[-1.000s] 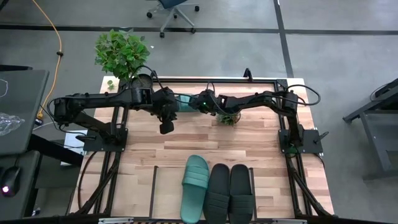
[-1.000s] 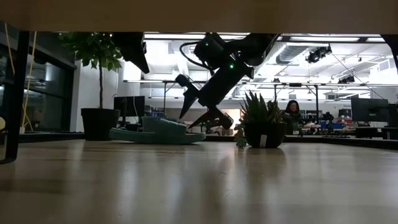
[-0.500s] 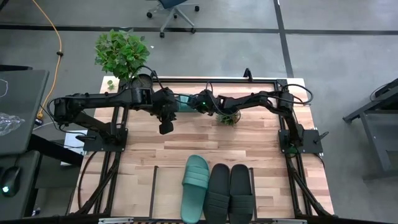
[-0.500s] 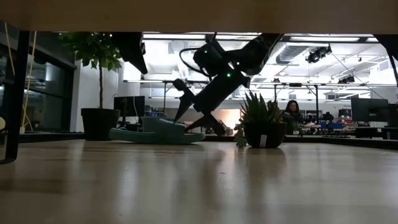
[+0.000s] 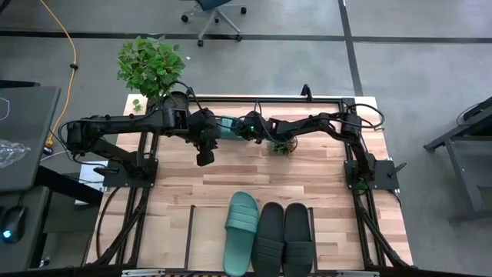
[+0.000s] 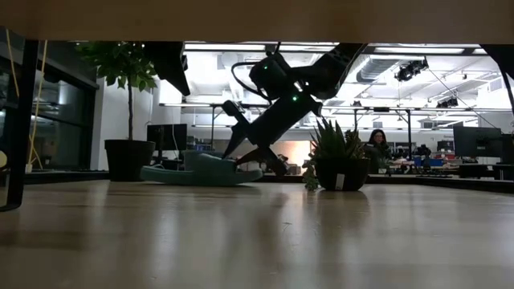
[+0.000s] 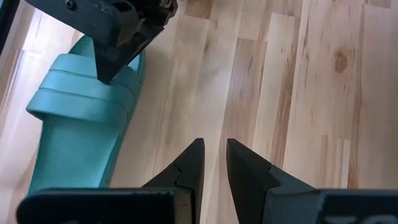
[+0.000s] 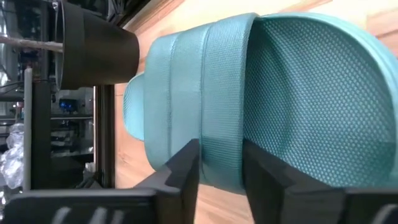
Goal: Pick and place slides into the shelf
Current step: Put the blue slide on the shelf
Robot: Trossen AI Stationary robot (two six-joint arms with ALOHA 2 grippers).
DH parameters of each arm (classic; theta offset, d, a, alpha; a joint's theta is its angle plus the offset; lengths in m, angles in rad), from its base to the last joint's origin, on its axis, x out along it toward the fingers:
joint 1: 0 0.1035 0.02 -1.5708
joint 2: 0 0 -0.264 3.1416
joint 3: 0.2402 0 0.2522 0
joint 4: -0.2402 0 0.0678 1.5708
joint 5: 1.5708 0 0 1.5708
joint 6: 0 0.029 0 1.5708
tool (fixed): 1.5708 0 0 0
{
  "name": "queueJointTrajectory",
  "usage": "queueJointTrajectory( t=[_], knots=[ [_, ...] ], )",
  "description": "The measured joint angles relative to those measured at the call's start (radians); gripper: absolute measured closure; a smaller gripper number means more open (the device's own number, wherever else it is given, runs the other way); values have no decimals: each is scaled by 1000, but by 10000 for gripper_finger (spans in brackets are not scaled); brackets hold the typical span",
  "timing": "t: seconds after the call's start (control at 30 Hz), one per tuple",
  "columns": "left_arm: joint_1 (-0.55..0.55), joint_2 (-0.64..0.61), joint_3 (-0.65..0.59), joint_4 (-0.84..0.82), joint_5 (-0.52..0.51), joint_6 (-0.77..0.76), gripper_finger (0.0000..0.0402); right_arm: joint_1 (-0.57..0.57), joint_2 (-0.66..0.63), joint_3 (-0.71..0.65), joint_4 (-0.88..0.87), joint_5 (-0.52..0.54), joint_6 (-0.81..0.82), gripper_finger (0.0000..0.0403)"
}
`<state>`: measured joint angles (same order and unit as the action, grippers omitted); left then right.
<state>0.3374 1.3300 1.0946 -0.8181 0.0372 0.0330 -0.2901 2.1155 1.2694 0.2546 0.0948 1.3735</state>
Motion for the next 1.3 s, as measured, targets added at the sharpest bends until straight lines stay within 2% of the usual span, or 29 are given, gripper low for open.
queueJointTrajectory(
  t=[0.23,0.3,0.67,1.03,1.3],
  knots=[
    [0,0,0,0,0,0,344,0,0,0,11,1,37,389],
    [0,0,0,0,0,-1,344,0,0,0,17,1,40,397],
    [0,0,0,0,0,0,344,3,-43,0,32,28,3,401],
    [1,0,0,0,1,13,344,3,-160,-1,-64,90,-94,402],
    [0,0,0,1,8,15,344,13,-260,-1,-218,97,-196,402]
  ],
)
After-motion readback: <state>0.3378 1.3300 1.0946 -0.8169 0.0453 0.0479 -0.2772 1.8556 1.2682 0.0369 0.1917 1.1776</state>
